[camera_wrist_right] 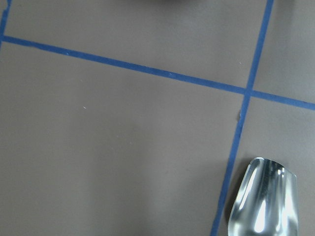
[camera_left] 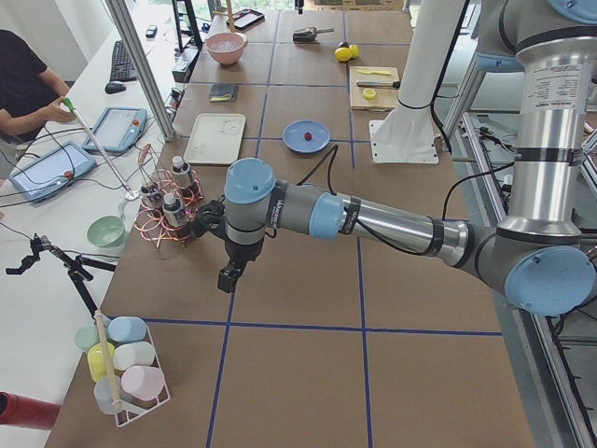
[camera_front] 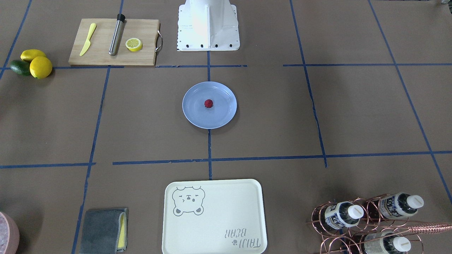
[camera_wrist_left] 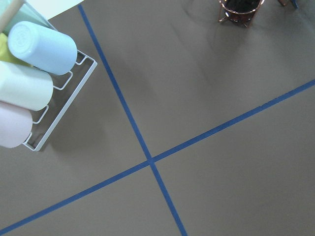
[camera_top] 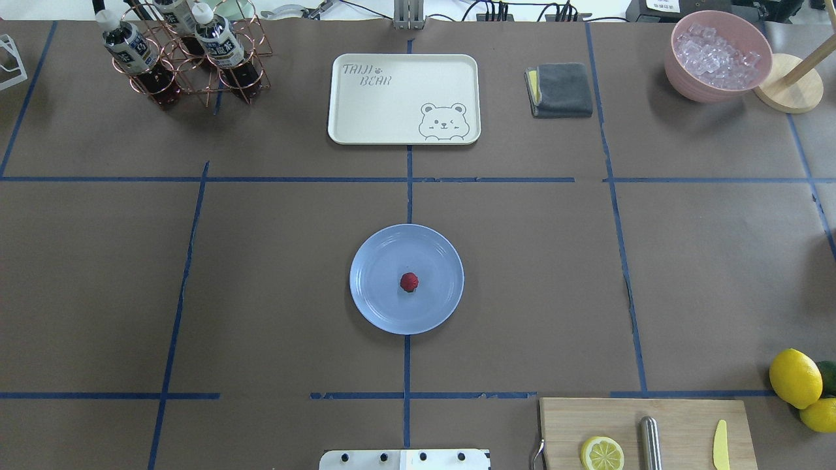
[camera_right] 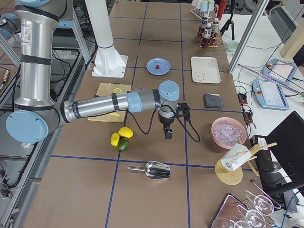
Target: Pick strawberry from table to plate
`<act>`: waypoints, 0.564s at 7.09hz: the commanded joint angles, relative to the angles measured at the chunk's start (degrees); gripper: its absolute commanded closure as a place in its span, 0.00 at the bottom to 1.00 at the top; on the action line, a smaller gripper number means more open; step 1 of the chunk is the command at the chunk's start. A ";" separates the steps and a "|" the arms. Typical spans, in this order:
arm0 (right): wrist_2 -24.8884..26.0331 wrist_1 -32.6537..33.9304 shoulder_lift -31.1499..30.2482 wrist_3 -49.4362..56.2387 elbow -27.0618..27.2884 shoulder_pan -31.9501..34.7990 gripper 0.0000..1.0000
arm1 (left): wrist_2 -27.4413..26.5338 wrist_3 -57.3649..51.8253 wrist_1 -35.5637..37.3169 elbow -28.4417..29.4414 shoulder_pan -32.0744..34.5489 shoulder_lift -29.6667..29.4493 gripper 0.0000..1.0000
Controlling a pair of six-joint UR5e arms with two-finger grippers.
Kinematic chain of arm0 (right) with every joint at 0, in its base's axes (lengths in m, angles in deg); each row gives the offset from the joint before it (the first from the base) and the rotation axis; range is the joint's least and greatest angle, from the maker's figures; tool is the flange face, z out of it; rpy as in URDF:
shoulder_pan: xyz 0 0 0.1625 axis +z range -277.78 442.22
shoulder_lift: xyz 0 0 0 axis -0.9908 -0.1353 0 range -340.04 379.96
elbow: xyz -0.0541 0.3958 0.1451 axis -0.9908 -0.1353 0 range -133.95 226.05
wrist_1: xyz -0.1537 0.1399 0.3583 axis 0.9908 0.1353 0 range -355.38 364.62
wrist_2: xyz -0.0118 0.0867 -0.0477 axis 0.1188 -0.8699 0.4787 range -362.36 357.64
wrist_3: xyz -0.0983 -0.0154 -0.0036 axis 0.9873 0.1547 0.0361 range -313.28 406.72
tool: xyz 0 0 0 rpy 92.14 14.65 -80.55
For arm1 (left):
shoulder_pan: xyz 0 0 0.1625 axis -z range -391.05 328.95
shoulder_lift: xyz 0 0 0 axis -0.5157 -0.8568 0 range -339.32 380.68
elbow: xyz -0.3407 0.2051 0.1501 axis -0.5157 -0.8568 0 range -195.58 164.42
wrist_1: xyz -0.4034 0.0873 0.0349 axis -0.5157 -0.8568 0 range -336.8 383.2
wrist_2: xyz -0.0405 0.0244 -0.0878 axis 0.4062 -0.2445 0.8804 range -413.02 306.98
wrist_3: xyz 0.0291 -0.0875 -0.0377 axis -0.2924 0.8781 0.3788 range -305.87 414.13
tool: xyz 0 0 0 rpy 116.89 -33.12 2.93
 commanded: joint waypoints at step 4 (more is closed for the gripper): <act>-1.41 -0.20 -2.95 5.26 -1.45 2.08 0.00 | 2.22 5.43 4.25 4.08 -1.32 2.76 0.00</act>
